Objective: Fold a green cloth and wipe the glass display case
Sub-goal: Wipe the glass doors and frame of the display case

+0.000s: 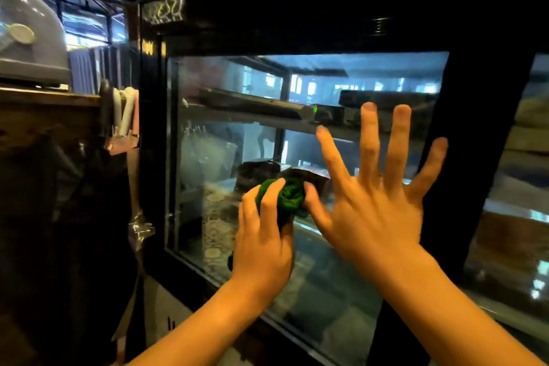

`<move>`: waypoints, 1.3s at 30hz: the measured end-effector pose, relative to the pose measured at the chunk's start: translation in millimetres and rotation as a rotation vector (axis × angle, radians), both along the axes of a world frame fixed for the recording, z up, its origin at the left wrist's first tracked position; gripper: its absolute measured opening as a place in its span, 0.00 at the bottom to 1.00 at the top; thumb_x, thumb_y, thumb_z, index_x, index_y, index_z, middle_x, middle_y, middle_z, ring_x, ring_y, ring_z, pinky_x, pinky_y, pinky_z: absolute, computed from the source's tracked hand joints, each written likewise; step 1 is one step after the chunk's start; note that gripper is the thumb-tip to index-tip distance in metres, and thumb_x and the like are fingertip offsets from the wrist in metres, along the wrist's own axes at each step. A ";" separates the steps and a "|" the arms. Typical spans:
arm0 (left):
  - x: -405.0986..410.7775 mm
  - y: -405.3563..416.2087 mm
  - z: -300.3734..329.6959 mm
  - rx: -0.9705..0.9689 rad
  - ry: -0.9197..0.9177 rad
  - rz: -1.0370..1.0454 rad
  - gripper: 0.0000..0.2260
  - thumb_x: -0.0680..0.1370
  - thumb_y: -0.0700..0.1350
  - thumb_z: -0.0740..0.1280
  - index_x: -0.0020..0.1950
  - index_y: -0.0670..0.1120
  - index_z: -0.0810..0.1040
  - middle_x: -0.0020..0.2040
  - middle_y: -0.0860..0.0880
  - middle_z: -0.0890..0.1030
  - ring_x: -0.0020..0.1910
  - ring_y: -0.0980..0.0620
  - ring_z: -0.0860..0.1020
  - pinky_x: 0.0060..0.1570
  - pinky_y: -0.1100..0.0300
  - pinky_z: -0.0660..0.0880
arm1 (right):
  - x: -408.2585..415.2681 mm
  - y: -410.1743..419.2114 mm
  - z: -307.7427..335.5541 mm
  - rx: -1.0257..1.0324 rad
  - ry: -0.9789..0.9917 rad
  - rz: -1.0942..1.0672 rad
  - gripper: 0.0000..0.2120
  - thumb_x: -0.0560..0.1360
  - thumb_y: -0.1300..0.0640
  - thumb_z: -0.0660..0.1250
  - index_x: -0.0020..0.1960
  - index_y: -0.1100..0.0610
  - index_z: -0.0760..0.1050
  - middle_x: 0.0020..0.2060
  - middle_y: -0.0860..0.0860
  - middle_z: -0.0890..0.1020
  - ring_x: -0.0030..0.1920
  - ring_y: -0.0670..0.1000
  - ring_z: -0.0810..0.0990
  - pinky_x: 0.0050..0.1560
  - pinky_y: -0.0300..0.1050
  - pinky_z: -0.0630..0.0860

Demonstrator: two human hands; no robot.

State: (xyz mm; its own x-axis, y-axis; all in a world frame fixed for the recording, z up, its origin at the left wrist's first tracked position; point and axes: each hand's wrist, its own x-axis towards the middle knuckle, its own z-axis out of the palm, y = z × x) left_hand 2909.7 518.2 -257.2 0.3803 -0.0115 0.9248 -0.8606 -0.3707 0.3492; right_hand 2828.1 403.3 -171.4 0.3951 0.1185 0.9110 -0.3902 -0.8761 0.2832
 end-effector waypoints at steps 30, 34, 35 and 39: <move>58.7 28.4 170.4 0.244 -0.602 0.125 0.16 0.78 0.46 0.66 0.64 0.50 0.67 0.56 0.35 0.77 0.50 0.36 0.75 0.42 0.48 0.76 | 6.3 0.8 -0.1 -0.042 0.041 -0.098 0.34 0.77 0.36 0.54 0.80 0.46 0.55 0.80 0.61 0.49 0.78 0.67 0.44 0.69 0.75 0.37; 65.1 33.3 179.5 0.200 -0.554 0.111 0.15 0.78 0.46 0.66 0.64 0.50 0.69 0.55 0.34 0.76 0.51 0.35 0.76 0.45 0.45 0.77 | 6.8 -0.9 0.5 -0.053 0.031 -0.077 0.34 0.77 0.36 0.55 0.80 0.46 0.56 0.80 0.61 0.48 0.78 0.67 0.44 0.69 0.74 0.35; 70.2 37.1 181.2 0.114 -0.466 0.114 0.16 0.78 0.45 0.66 0.65 0.49 0.72 0.55 0.34 0.75 0.52 0.35 0.76 0.47 0.45 0.76 | 7.5 -1.8 -0.7 -0.061 0.026 -0.068 0.34 0.77 0.36 0.56 0.80 0.46 0.56 0.80 0.61 0.48 0.78 0.67 0.44 0.69 0.74 0.34; 84.0 45.7 174.2 -0.046 -0.280 0.109 0.16 0.79 0.45 0.65 0.67 0.48 0.73 0.57 0.35 0.73 0.54 0.38 0.75 0.49 0.47 0.76 | 10.2 -4.0 -2.4 -0.053 0.024 -0.035 0.35 0.77 0.35 0.55 0.80 0.45 0.53 0.80 0.61 0.45 0.78 0.66 0.41 0.69 0.74 0.36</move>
